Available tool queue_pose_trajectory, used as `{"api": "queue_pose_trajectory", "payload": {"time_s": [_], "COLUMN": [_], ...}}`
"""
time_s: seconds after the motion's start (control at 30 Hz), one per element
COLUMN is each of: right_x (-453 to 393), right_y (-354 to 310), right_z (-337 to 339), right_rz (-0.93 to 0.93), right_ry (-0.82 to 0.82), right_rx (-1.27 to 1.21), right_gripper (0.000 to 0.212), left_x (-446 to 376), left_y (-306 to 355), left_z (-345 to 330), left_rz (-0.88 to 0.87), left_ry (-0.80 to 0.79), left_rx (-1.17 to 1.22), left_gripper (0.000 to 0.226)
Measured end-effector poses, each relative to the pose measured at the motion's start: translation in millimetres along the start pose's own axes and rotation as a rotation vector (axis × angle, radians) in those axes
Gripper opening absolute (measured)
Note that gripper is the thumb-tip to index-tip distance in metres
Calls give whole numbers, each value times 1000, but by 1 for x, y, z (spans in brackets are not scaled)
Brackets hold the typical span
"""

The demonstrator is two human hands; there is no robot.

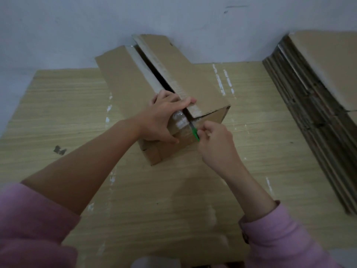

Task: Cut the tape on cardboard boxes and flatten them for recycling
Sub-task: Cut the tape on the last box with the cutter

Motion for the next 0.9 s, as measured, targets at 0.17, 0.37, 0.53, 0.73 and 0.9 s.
{"api": "queue_pose_trajectory", "payload": {"time_s": [0.17, 0.37, 0.53, 0.73, 0.9], "right_x": [2, 12, 6, 7, 17], "right_y": [0, -5, -5, 4, 7], "right_z": [-4, -9, -13, -19, 1], "right_rz": [-53, -51, -58, -112, 15], "right_ry": [16, -1, 1, -74, 124], "right_rx": [-85, -39, -53, -168, 8], "right_gripper": [21, 17, 21, 20, 18], "left_x": [1, 0, 0, -2, -1], "left_y": [0, 0, -1, -1, -3], "left_z": [0, 0, -1, -1, -2], "left_rz": [15, 22, 11, 4, 12], "left_ry": [-14, -13, 3, -4, -26], "left_rx": [2, -32, -35, -69, -52], "left_gripper": [110, 111, 111, 110, 110]}}
Point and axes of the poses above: each hand's wrist, its own x-axis away from the middle knuckle, its own z-axis out of the back of the hand, y = z × x, the point moved 5 cm from there along -x, towards the middle knuckle, and after that the axes turned 8 degrees about -y, right-handed, at the moved point
